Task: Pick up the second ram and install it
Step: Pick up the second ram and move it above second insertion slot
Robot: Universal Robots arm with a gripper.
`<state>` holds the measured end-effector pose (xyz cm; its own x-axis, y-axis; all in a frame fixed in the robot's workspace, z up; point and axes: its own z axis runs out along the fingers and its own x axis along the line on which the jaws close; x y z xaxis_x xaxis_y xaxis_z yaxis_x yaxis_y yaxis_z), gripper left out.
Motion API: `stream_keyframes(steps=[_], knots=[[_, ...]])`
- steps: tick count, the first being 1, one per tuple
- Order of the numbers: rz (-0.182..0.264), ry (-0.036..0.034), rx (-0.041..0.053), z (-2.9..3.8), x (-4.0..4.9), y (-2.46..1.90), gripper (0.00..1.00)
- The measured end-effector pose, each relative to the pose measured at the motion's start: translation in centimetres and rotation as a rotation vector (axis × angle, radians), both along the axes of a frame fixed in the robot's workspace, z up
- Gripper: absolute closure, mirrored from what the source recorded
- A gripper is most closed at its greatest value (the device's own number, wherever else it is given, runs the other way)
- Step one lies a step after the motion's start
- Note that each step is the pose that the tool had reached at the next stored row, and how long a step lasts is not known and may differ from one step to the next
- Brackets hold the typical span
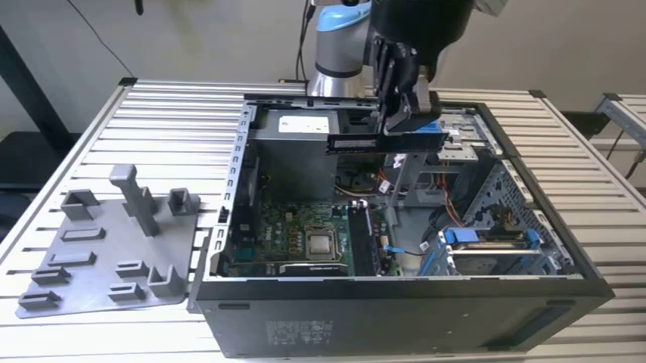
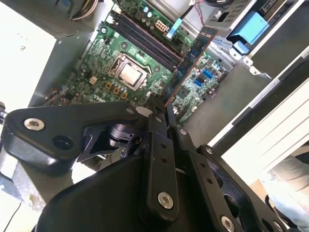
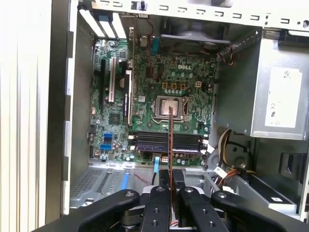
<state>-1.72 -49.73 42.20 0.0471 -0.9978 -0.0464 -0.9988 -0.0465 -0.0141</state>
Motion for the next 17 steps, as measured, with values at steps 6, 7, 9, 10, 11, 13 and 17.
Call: stream_keyframes(steps=[6,7,9,10,11,13,17], knots=[[0.0,0.0,0.0,0.0,0.16,0.03,0.86],[0.0,0.0,0.0,0.0,0.18,0.04,0.86],[0.0,0.0,0.0,0.0,0.23,0.05,0.86],[0.0,0.0,0.0,0.0,0.25,0.05,0.86],[0.0,0.0,0.0,0.0,0.26,0.06,0.86],[0.0,0.0,0.0,0.0,0.3,0.06,0.86],[0.0,0.0,0.0,0.0,0.43,0.24,0.86]])
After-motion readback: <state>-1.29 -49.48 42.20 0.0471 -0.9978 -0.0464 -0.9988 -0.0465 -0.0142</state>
